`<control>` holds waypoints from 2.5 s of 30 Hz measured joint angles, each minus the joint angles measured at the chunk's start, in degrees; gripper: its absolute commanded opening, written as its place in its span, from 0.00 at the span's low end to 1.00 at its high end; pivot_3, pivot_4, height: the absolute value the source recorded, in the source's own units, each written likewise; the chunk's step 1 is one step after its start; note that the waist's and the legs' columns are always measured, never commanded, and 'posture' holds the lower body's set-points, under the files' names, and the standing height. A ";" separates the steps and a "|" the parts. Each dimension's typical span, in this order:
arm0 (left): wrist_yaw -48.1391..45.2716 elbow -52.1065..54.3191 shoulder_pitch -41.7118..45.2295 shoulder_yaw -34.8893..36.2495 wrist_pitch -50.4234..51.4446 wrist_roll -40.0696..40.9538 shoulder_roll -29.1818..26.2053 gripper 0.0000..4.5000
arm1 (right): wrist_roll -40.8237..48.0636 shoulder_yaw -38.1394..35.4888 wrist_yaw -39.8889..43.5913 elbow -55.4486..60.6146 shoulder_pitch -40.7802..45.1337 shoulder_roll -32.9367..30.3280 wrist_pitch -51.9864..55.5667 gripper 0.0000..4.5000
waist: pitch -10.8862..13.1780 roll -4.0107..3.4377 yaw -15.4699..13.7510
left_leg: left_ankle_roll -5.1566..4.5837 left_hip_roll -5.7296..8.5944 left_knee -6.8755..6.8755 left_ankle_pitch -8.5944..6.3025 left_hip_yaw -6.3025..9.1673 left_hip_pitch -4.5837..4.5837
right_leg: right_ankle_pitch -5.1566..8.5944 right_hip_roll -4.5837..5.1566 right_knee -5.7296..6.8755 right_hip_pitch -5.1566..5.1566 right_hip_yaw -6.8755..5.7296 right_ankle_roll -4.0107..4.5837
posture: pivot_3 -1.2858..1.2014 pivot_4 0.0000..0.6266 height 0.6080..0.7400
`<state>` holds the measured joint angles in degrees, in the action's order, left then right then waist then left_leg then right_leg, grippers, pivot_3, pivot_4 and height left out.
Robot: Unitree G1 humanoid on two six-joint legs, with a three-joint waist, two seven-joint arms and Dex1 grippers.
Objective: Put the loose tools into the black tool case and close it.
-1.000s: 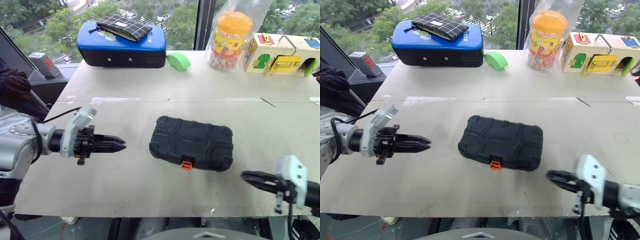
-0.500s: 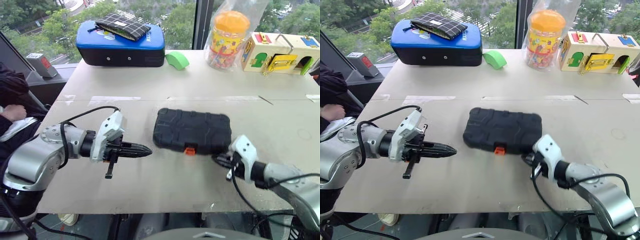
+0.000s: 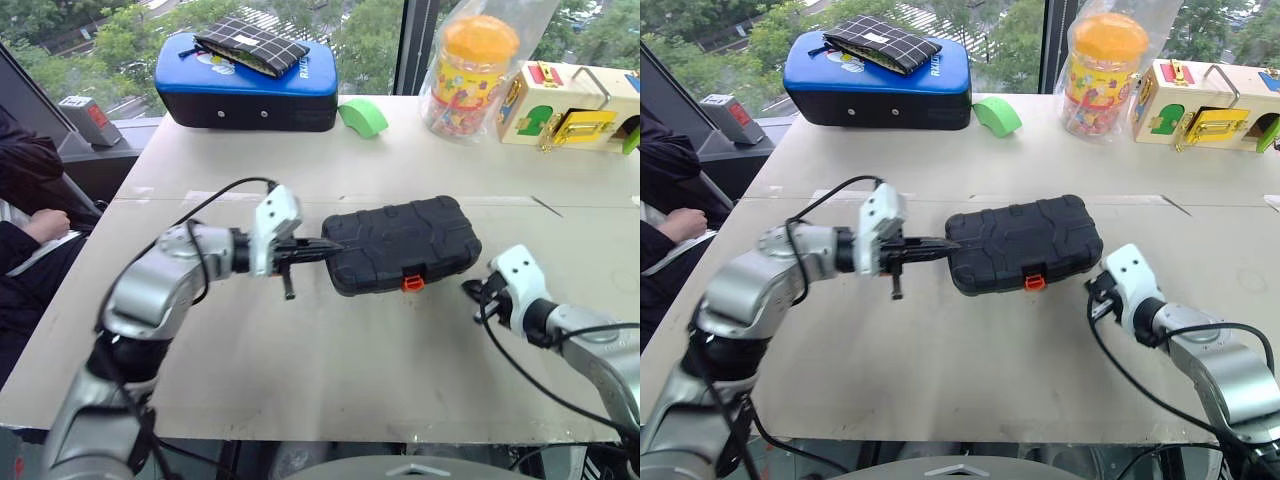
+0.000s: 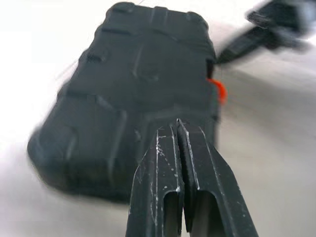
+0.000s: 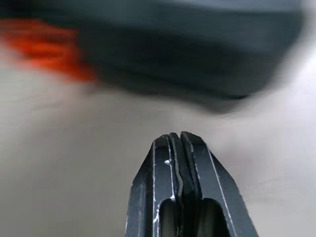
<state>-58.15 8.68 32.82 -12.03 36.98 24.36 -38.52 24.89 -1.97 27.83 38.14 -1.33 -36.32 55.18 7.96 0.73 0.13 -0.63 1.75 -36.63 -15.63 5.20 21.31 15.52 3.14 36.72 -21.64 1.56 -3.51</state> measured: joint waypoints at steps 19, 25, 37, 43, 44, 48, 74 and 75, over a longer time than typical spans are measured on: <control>-8.85 -13.73 7.50 -10.11 -9.97 -10.85 3.47 0.01 | -4.14 11.10 -8.69 -5.35 2.27 14.96 -2.82 0.00 | -0.67 -0.03 0.68 | -0.01 -0.02 -0.25 0.00 0.00 -0.35 | 0.01 -0.07 0.24 0.17 0.06 -0.02 | 0.52 0.24 1.00; -9.10 -13.25 7.09 -9.77 -9.90 -11.12 3.42 0.01 | -6.65 11.17 -10.70 -9.50 2.85 18.42 -7.05 0.00 | -0.69 -0.03 0.72 | -0.01 -0.03 -0.22 0.00 0.00 -0.38 | 0.01 -0.09 0.24 0.17 0.07 -0.02 | 0.52 0.24 1.00; -8.92 -12.05 6.26 -8.77 -9.74 -12.60 3.22 0.01 | -1.71 6.31 -11.01 -8.93 0.20 25.41 -8.32 0.00 | -0.65 -0.09 0.95 | -0.01 -0.05 -0.22 0.00 -0.08 -0.43 | 0.01 -0.11 0.35 0.16 0.22 -0.02 | 0.52 0.24 1.00; -8.85 -11.49 5.85 -8.65 -9.74 -12.87 3.22 0.01 | 0.32 5.27 -12.01 -7.96 1.15 25.34 -4.96 0.00 | -0.62 -0.13 0.96 | -0.01 -0.05 -0.22 0.00 -0.10 -0.43 | 0.01 -0.11 0.37 0.15 0.25 -0.02 | 0.52 0.24 1.00; -8.81 -11.48 5.80 -8.65 -9.72 -12.90 3.22 0.01 | 0.42 5.20 -12.13 -7.90 1.48 25.32 -4.35 0.00 | -0.62 -0.13 0.97 | -0.01 -0.04 -0.22 0.00 -0.10 -0.43 | 0.01 -0.11 0.37 0.15 0.25 -0.02 | 0.52 0.24 1.00; -8.36 -11.17 5.20 -8.19 -9.59 -13.14 3.19 0.01 | 0.52 5.20 -12.48 -8.02 4.52 24.68 -1.27 0.00 | -0.58 -0.17 1.34 | -0.01 -0.04 -0.22 0.00 -0.15 -0.42 | 0.00 -0.11 0.41 0.10 0.32 -0.02 | 0.52 0.24 1.00; -6.26 -7.96 1.70 -6.72 -8.86 -13.87 3.99 0.01 | 4.53 3.83 -12.76 -6.08 10.28 12.43 -0.68 0.00 | -1.32 -0.06 1.76 | -0.07 0.02 0.17 -0.06 -0.03 -0.56 | 0.10 -0.06 0.17 0.14 0.39 -0.12 | 0.52 0.24 1.00; -6.22 -7.95 1.69 -6.72 -8.86 -13.87 4.06 0.01 | 4.21 4.18 -12.81 -6.74 11.02 12.74 -0.83 0.00 | -1.32 -0.06 1.71 | -0.07 0.02 0.17 -0.06 -0.03 -0.56 | 0.10 -0.06 0.17 0.14 0.39 -0.12 | 0.52 0.24 1.00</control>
<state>-64.37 0.74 34.51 -18.75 28.13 10.49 -34.46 29.10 2.21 15.03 31.40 9.69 -23.57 54.34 6.64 0.67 1.84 -0.70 1.77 -36.46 -15.69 5.17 20.75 15.62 3.08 36.88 -21.50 1.95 -3.63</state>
